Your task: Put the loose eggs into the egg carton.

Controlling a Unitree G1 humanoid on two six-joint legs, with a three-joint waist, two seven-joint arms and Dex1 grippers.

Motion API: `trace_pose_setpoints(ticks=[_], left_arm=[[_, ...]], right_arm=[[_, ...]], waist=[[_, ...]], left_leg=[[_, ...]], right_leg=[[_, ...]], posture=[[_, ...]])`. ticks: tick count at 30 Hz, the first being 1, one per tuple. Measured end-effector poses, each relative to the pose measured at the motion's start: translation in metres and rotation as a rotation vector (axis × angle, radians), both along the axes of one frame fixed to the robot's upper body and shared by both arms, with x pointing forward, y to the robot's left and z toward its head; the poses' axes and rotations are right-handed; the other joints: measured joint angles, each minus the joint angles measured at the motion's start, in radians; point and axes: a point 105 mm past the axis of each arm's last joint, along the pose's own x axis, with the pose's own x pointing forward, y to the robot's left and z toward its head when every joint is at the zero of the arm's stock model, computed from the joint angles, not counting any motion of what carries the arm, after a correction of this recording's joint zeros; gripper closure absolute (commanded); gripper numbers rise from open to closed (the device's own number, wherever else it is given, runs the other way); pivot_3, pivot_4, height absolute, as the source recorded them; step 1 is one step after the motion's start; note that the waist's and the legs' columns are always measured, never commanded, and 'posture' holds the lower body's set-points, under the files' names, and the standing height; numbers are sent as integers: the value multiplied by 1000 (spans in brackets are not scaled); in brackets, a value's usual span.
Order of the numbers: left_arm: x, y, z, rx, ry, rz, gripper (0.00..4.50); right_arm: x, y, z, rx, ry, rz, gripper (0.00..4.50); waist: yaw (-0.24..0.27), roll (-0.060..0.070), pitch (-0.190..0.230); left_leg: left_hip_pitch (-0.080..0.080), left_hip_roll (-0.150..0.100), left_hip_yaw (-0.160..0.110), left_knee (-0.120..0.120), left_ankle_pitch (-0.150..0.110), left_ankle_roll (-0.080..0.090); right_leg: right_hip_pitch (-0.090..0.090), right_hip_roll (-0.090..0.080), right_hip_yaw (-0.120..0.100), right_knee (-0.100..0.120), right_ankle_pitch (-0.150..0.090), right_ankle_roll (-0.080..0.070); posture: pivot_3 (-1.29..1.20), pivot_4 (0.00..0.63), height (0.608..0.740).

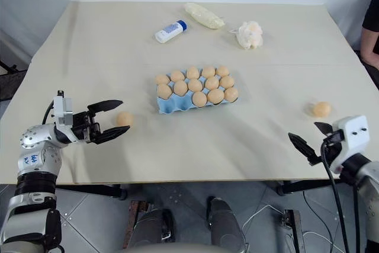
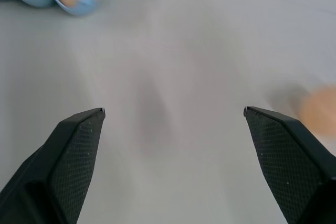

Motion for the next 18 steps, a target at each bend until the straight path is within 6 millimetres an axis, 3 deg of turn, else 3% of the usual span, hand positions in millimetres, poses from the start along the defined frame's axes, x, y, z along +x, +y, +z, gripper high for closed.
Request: trace_pose_setpoints(ticks=[4,9,13,18], left_arm=[[1,1,-1,-3,4,-3,0],[4,-2,2,-13,-2,-14,0],[6,-5,7,-17,-19,-26,0],[7,-9,6,-27,-21,-34,0]], right_arm=[[-9,-8,-1,3,5,-43,59],[-6,-10,2,10,-28,-81,59],[17,-29,14,33,-137,-225,59],[48,-43,10,60,-181,-346,59]], waist=[[-4,0,0],[-4,0,0],[-9,0,0],[-8,0,0]], left_leg=[[1,0,0,0,0,0],[1,-1,0,1,0,0],[1,-2,0,0,1,2],[1,-3,0,-1,1,2]], right_leg=[[1,0,1,0,0,-1],[1,0,1,-1,-1,-1],[1,-1,4,-2,-1,-1],[1,-1,3,-2,1,1]], posture=[[0,150,740],[0,150,740],[0,150,740],[0,150,740]])
